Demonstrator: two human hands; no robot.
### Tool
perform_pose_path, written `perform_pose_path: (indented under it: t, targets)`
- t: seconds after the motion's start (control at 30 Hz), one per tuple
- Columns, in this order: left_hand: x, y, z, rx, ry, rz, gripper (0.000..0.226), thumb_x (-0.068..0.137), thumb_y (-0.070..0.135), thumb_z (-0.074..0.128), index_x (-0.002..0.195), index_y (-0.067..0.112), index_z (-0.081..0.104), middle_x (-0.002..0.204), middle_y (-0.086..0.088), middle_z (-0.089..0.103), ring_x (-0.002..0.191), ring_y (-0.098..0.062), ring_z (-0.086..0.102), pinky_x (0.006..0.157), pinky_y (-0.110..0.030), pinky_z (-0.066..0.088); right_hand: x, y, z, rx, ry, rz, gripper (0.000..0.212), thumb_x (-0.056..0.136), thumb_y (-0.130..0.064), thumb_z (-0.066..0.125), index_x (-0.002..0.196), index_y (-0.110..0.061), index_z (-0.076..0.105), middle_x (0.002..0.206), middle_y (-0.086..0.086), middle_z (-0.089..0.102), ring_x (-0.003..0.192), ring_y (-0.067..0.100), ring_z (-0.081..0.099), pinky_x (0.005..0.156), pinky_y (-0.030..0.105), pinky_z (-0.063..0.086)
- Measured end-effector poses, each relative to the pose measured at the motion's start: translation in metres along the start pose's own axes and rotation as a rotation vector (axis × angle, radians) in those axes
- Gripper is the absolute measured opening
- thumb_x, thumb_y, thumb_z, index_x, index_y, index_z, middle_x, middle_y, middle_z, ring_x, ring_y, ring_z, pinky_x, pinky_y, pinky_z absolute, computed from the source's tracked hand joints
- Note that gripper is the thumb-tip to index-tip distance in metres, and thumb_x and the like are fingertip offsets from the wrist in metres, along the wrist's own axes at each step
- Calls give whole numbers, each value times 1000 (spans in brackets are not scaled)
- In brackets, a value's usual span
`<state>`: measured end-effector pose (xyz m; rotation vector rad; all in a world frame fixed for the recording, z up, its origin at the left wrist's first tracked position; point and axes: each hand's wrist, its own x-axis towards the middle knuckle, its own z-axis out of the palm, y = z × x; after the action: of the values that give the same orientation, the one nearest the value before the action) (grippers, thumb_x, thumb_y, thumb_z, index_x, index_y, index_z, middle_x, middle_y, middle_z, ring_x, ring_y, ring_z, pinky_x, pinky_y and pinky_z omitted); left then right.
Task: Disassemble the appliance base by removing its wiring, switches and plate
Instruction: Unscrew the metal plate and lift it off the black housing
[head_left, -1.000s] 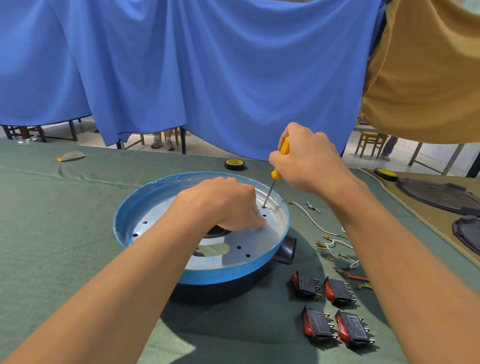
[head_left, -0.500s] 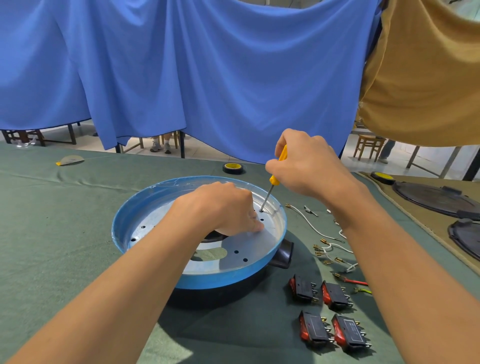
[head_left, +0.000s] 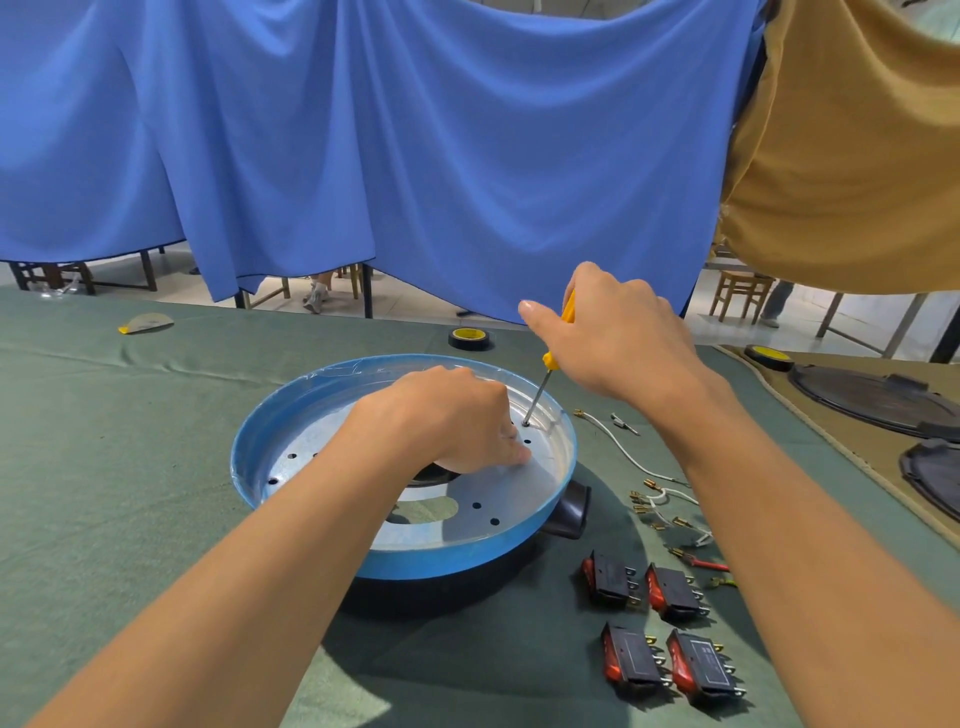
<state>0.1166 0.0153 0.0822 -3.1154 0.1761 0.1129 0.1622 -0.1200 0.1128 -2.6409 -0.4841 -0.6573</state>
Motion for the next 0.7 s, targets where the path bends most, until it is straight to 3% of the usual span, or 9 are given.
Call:
perform_pose_path:
  t: [0.07, 0.17, 0.43, 0.53, 0.63, 0.7]
  targets:
    - [1, 0, 0, -1, -3, -1, 48, 92, 60, 46, 131, 36, 58, 130, 5, 59, 94, -14, 47, 76, -30, 36, 0, 1, 2, -7, 20, -7, 36, 94, -53, 48, 95, -16, 47, 78, 3, 47, 84, 31, 48, 67, 38, 34]
    - [2, -1, 1, -7, -9, 2, 48, 92, 60, 47, 132, 35, 58, 130, 5, 60, 93, -14, 49, 75, -29, 37, 2, 1, 3, 66, -1, -26, 22, 92, -32, 53, 103, -16, 44, 85, 6, 51, 87, 34, 49, 68, 39, 38]
    - [1, 0, 0, 5, -6, -2, 48, 92, 61, 46, 131, 37, 58, 129, 5, 60, 102, -18, 54, 76, -31, 38, -1, 1, 10, 147, 51, -110, 27, 89, -22, 51, 107, -19, 31, 76, 1, 44, 77, 34, 52, 64, 40, 42]
    - [1, 0, 0, 7, -8, -2, 47, 92, 61, 45, 131, 39, 58, 130, 5, 59, 99, -16, 50, 75, -31, 36, 1, 4, 14, 213, 61, -137, 32, 89, -17, 52, 110, -21, 28, 75, -1, 44, 73, 30, 51, 62, 37, 36]
    - [1, 0, 0, 3, -5, -3, 46, 93, 61, 45, 131, 39, 58, 130, 4, 59, 95, -15, 47, 75, -30, 36, 2, 6, 15, 268, 37, -174, 33, 89, -13, 51, 116, -20, 34, 74, 0, 46, 73, 27, 51, 64, 37, 37]
    - [1, 0, -1, 0, -6, -4, 46, 92, 61, 45, 130, 39, 58, 129, 3, 60, 97, -17, 50, 76, -31, 38, 2, 5, 13, 304, 14, -197, 36, 88, -8, 50, 120, -22, 42, 78, 3, 53, 81, 29, 55, 69, 40, 46]
